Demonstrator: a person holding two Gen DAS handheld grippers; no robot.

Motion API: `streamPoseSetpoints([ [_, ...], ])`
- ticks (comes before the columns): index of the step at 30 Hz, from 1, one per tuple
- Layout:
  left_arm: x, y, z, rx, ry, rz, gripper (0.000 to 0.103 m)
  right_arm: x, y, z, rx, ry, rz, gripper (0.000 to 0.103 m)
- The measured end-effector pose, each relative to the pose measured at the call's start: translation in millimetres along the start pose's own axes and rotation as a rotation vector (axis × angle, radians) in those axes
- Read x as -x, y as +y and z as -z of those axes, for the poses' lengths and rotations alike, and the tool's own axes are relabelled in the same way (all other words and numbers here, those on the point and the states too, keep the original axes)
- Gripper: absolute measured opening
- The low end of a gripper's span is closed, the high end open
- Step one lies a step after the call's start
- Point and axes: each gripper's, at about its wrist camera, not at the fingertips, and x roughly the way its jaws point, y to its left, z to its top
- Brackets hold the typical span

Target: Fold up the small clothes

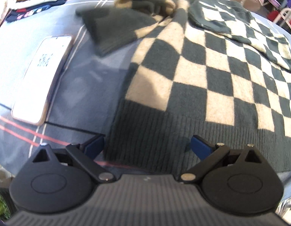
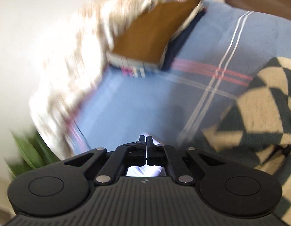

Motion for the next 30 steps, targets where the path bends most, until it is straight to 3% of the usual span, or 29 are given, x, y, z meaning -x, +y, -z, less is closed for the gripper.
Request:
streamPoseSetpoints([
  [3, 1, -8, -3, -0.026, -0.008, 0.01, 0.1, 51, -14, -25, -0.138, -0.189, -0.045, 0.002],
  [5, 0, -12, -4, -0.039, -0.009, 0.02, 0.1, 88, -18, -35, -0.079, -0.268, 0.029, 0.002],
  [6, 0, -13, -4, -0.044, -0.01, 0.023, 0.1, 98, -18, -38, -0.007, -0.261, 0.118, 0.007],
  [8, -1, -15, -4, -0.048, -0.006, 0.024, 0.1, 97, -17, -35, 0.14, -0.17, 0.235, 0.024],
  [12, -3, -17, -6, -0.068, 0.004, 0.02, 0.1, 53, 1, -3, 0.371, 0.008, 0.182, 0.066],
  [14, -4, -15, -6, -0.066, 0.004, 0.017, 0.1, 21, 18, 11, 0.551, 0.115, 0.159, 0.071],
  [17, -2, -8, -4, -0.031, -0.006, 0.013, 0.1, -14, 46, 19, 0.918, 0.304, 0.12, 0.076],
  [21, -2, 1, 1, 0.035, -0.004, 0.013, 0.1, -44, 64, 18, 1.378, 0.503, 0.097, 0.102],
  [25, -2, 10, 2, 0.076, -0.011, 0.017, 0.1, -78, 75, 25, 1.477, 0.782, -0.034, 0.1],
  [28, -1, 15, 2, 0.096, -0.022, 0.013, 0.1, -99, 74, 48, 1.565, 0.871, -0.018, 0.09],
  [29, -1, 17, 3, 0.101, -0.023, 0.013, 0.1, -107, 71, 55, 1.598, 0.904, 0.021, 0.069],
  [30, -1, 18, 3, 0.105, -0.024, 0.016, 0.1, -113, 67, 60, 1.62, 0.939, 0.053, 0.03],
])
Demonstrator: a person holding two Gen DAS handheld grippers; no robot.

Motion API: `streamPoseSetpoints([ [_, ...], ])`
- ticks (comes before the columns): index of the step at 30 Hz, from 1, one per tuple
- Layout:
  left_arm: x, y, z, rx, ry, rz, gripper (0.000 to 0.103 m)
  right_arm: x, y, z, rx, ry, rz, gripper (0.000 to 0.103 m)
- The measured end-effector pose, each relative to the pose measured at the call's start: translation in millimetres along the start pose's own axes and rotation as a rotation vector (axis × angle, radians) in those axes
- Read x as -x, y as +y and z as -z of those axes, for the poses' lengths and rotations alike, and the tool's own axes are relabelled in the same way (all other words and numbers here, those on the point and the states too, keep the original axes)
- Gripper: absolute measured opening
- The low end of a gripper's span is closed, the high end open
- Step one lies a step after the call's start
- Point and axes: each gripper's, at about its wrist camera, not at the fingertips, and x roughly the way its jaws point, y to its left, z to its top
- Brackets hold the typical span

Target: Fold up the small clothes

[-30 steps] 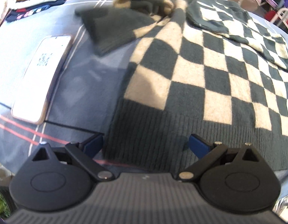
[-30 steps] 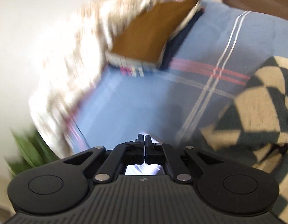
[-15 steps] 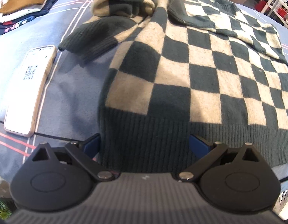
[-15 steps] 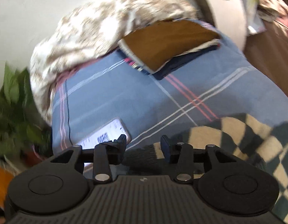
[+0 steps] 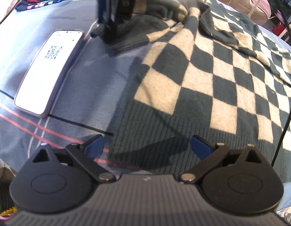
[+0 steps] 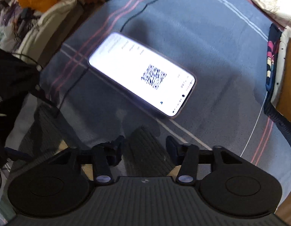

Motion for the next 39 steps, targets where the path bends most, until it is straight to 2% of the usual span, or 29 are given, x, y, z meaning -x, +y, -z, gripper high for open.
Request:
streamPoseSetpoints([
  [1, 0, 1, 0, 0.002, -0.001, 0.001, 0.1, -7, -1, 0, 0.0, 0.032, -0.012, 0.025],
  [2, 0, 2, 1, 0.004, -0.002, 0.001, 0.1, -10, -4, 1, -0.027, 0.037, -0.027, 0.025],
  [5, -1, 0, 1, -0.007, -0.001, 0.002, 0.101, -3, -19, 6, -0.165, -0.02, -0.031, 0.02],
  [9, -1, -2, 0, -0.026, 0.006, 0.011, 0.101, 36, -44, 20, -0.393, -0.204, 0.017, 0.018],
  [13, 0, -8, -5, -0.051, 0.001, 0.014, 0.101, 96, -63, 53, -0.604, -0.407, 0.1, 0.017],
  [19, 2, -22, -16, -0.103, -0.022, 0.028, 0.101, 192, -41, 128, -0.765, -0.698, 0.283, 0.018],
  [22, 4, -30, -26, -0.133, -0.048, 0.039, 0.101, 219, -10, 169, -0.834, -0.778, 0.361, 0.018],
  [24, 4, -36, -33, -0.151, -0.06, 0.043, 0.101, 227, 14, 203, -0.922, -0.795, 0.403, 0.017],
  [26, 4, -41, -38, -0.159, -0.066, 0.052, 0.101, 223, 39, 235, -1.02, -0.787, 0.443, 0.018],
  [29, 2, -49, -42, -0.178, -0.062, 0.056, 0.101, 201, 81, 284, -1.244, -0.839, 0.432, 0.018],
  [31, 0, -53, -44, -0.196, -0.057, 0.058, 0.101, 180, 110, 302, -1.351, -0.858, 0.426, 0.018],
  [32, -1, -55, -45, -0.204, -0.051, 0.058, 0.101, 167, 119, 307, -1.392, -0.86, 0.396, 0.019],
  [36, -9, -64, -50, -0.235, -0.034, 0.059, 0.101, 112, 151, 304, -1.54, -0.802, 0.397, 0.022],
  [38, -11, -68, -53, -0.245, -0.033, 0.059, 0.101, 87, 160, 301, -1.58, -0.755, 0.431, 0.025],
  [39, -12, -70, -54, -0.25, -0.032, 0.059, 0.101, 75, 163, 301, -1.604, -0.723, 0.446, 0.03],
])
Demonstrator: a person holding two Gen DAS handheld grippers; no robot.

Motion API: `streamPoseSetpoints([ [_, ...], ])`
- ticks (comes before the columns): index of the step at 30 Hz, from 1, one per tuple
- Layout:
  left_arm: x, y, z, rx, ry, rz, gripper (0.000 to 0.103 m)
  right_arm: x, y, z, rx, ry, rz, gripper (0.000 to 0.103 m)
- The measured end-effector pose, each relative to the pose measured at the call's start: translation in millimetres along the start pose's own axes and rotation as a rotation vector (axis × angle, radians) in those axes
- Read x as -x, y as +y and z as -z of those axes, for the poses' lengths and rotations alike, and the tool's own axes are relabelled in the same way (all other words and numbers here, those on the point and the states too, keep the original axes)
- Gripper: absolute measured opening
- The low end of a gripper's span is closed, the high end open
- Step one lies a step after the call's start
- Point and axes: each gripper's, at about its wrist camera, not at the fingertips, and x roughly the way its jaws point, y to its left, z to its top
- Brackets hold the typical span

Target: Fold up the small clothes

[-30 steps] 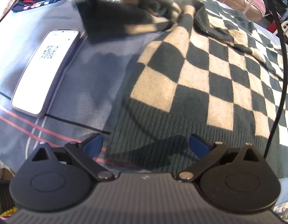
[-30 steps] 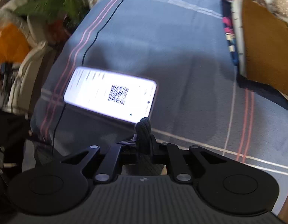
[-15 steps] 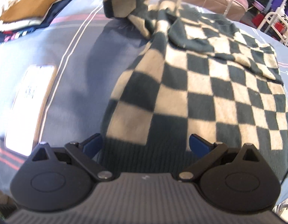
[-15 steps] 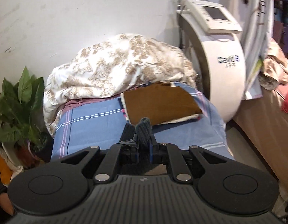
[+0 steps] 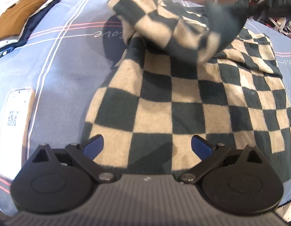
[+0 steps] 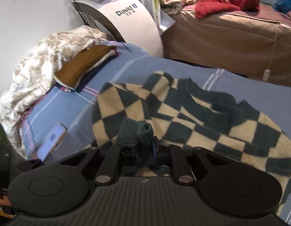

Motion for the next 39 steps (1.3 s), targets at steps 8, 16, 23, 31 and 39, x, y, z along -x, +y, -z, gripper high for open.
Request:
streamPoseSetpoints([
  [8, -10, -9, -6, -0.047, 0.026, -0.003, 0.101, -13, -6, 38, 0.093, 0.014, 0.246, 0.054],
  [16, -15, -15, -10, -0.08, 0.023, -0.001, 0.101, -22, 58, 40, 0.805, 0.226, 0.08, 0.081],
  [23, -12, -8, -9, -0.054, 0.017, -0.023, 0.101, -42, 74, 75, 0.917, 0.344, -0.012, 0.066],
  [31, -12, -11, -5, -0.063, 0.013, -0.021, 0.101, -63, 71, 101, 0.895, 0.354, 0.137, 0.061],
  [39, -8, -10, -9, -0.071, -0.026, -0.021, 0.101, -52, 41, 58, 0.433, 0.314, 0.157, 0.01],
])
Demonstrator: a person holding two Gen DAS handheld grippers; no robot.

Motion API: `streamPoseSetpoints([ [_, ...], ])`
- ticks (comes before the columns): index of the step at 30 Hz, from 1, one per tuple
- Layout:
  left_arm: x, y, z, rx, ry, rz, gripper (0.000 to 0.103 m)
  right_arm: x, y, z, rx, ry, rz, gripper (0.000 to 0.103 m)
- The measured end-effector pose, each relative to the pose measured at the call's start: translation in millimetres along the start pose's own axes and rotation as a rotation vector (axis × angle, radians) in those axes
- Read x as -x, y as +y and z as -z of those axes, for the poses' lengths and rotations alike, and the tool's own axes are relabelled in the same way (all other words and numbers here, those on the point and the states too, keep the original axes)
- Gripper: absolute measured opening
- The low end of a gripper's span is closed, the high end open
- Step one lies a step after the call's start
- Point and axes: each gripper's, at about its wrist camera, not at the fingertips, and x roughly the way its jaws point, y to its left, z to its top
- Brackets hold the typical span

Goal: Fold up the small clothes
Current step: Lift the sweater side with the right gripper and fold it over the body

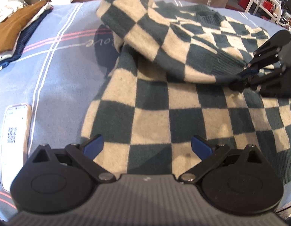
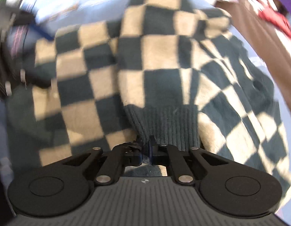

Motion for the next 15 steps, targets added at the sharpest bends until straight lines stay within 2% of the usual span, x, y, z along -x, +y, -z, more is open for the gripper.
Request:
streamPoseSetpoints([
  [2, 1, 0, -2, -0.007, -0.028, 0.002, 0.101, 24, -21, -12, -0.196, -0.063, -0.088, 0.01],
  [4, 0, -2, -6, -0.029, -0.059, 0.008, 0.101, 55, -47, -20, -0.412, -0.159, -0.216, 0.01],
  [6, -1, -8, -11, -0.076, -0.092, 0.016, 0.101, 82, -70, -30, -0.56, -0.254, -0.297, 0.01],
  [9, 0, -24, -23, -0.17, -0.138, 0.052, 0.101, 130, -106, -38, -0.658, -0.377, -0.277, 0.01],
  [12, 1, -44, -40, -0.25, -0.199, 0.093, 0.101, 170, -143, -43, -0.818, -0.496, -0.35, 0.01],
  [15, -3, -68, -65, -0.303, -0.263, 0.118, 0.101, 207, -152, -58, -0.812, -0.531, -0.37, 0.01],
])
